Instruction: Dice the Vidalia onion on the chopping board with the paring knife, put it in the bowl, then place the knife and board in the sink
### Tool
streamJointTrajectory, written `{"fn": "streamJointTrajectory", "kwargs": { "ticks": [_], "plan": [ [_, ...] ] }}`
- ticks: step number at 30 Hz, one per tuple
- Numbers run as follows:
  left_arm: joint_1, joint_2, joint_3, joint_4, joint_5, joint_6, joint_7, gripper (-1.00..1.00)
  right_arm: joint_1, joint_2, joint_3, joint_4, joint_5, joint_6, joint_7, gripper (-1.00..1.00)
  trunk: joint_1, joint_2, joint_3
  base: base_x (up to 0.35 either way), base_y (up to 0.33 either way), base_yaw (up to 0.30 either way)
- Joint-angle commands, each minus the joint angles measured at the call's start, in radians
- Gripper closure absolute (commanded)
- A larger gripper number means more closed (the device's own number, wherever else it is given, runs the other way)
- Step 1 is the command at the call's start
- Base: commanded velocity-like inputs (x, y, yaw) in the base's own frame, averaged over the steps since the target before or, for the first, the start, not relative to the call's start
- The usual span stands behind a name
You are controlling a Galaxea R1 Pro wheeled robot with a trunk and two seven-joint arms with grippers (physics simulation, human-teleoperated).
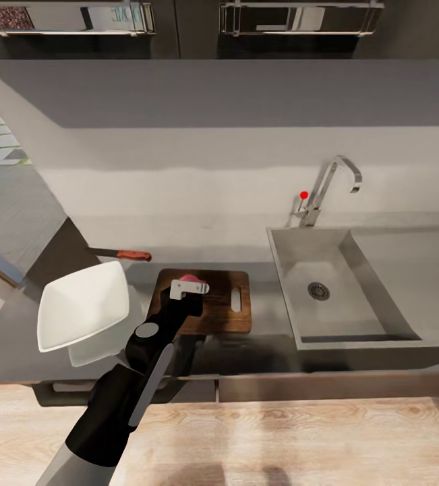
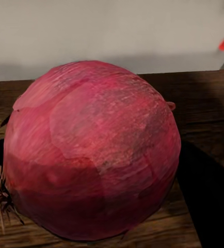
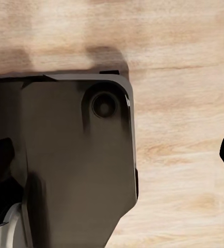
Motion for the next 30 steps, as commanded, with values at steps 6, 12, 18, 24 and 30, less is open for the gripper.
{"fn": "streamJointTrajectory", "kwargs": {
  "ticks": [6,12,18,24,30],
  "plan": [
    [0.001,0.0,-0.001,0.0,0.011,0.004,0.009,1.0,0.0,0.001,-0.008,0.0,0.004,-0.003,0.006,-1.0,0.0,-0.002,-0.001,-0.022,0.0,0.0],
    [0.015,0.0,-0.001,0.001,0.011,0.004,0.008,1.0,0.0,0.001,-0.008,0.0,0.004,-0.003,0.007,-1.0,0.0,-0.002,-0.001,-0.003,0.0,0.0],
    [0.017,0.0,-0.001,0.005,0.011,0.004,0.008,1.0,0.0,0.001,-0.008,0.0,0.004,-0.003,0.007,-1.0,0.0,-0.002,-0.001,0.047,-0.063,0.0],
    [0.018,0.0,-0.001,0.007,0.011,0.004,0.008,1.0,0.0,0.001,-0.007,0.0,0.004,-0.003,0.007,-1.0,0.0,-0.002,-0.001,0.016,-0.021,0.0],
    [0.018,0.0,-0.001,0.007,0.011,0.004,0.008,1.0,0.0,0.001,-0.008,0.0,0.004,-0.003,0.007,-1.0,0.0,-0.002,-0.001,0.002,-0.003,0.0]
  ]
}}
